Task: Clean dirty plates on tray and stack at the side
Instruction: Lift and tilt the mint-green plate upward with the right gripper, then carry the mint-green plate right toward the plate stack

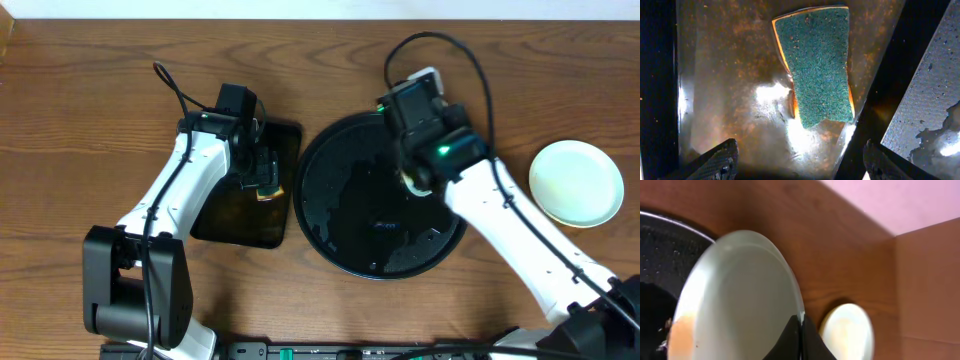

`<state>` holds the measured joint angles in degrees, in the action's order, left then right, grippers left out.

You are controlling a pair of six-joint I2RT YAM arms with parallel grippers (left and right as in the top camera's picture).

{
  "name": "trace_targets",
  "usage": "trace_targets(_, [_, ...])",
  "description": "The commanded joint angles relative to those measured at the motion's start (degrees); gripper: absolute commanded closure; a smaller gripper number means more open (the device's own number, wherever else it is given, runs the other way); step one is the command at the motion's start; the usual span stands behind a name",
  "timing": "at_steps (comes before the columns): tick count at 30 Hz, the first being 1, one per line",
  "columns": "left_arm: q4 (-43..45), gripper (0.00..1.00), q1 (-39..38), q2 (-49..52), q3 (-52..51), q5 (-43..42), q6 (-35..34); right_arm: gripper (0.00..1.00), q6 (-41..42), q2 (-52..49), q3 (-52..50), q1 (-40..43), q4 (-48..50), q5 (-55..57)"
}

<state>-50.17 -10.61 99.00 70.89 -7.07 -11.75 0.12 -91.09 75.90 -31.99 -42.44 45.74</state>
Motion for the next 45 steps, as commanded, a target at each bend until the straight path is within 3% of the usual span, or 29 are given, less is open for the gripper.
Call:
trace_targets(1, [-0.07,0.20,0.31,-0.13,-0.11,1.11,0.52,0.99,-0.66,1.33,0.22,-3.96,0.55,12.11])
trace_targets(6, [0.15,0.20,0.31,-0.13,-0.11,1.11,0.52,0.99,-0.66,1.33,0.22,-7.54,1.16,18.49])
trace_targets(12, [0.13,0.20,0.31,-0.13,-0.11,1.11,0.52,0.99,1.64,1.33,0.22,-7.28,1.31,16.70])
trace_targets(20, [0.13,0.20,0.31,-0.13,-0.11,1.11,0.52,0.95,11.15,1.33,0.22,0.76,-2.03,-7.19])
trace_targets(27, [0.13,0.20,0.31,-0.13,-0.11,1.11,0.52,0.90,11.87,1.33,0.22,13.42,-3.72,-25.16])
trace_targets(28, [0.17,0.20,0.31,-0.15,-0.11,1.11,0.52,0.99,11.87,1.33,0.22,15.47,-4.02,-28.33])
trace_targets(33, [0.33,0.20,0.31,-0.13,-0.11,1.11,0.52,0.99,10.95,1.31,0.20,23.93,-4.92,-44.50])
trace_targets(45, [0.39,0.20,0.31,-0.13,-0.11,1.11,0.52,0.99,9.01,1.29,0.20,30.01,-7.19,-48.96])
